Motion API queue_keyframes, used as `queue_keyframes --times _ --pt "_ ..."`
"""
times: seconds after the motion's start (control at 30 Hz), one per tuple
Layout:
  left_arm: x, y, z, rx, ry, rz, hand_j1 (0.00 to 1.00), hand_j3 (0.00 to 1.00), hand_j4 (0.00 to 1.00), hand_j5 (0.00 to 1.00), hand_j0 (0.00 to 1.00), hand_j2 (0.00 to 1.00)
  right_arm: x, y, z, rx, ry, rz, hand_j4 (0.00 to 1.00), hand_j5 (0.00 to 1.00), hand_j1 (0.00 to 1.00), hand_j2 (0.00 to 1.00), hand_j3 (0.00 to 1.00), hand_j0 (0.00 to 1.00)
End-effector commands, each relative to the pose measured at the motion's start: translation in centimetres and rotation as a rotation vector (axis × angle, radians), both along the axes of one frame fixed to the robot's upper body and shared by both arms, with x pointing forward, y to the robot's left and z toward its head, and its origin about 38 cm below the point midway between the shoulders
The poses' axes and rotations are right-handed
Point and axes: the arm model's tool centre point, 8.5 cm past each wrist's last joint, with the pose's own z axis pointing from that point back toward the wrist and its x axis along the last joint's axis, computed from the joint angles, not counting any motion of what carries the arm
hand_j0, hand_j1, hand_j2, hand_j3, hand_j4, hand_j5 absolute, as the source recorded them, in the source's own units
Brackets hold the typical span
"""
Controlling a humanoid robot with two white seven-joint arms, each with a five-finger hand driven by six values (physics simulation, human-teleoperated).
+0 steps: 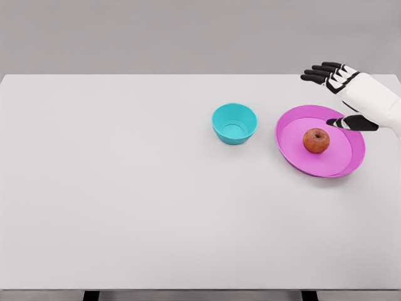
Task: Put the apple from the pink plate into the blue bowl with your right arm
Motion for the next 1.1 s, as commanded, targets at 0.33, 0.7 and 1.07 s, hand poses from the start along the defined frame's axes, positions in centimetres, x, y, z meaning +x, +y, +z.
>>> queue_keyframes --times 0.33,0.7,1.07 --pt "0.0 0.0 0.0 0.0 0.0 0.0 1.0 1.0 1.0 1.0 1.0 1.0 0.4 -3.8 -2.1 -0.34 0.31 -0.047 1.0 1.0 1.0 1.0 1.0 1.0" --pt "0.0 0.0 0.0 0.0 0.0 0.0 1.0 1.0 1.0 1.0 1.0 1.0 3.6 -1.3 -0.4 -0.439 0.365 -0.003 1.0 1.0 1.0 1.0 1.0 1.0" --pt "0.0 0.0 0.0 0.0 -0.001 0.0 1.0 1.0 1.0 1.0 1.0 1.0 5.6 -1.0 -4.2 -0.442 0.479 -0.018 1.0 1.0 1.0 1.0 1.0 1.0"
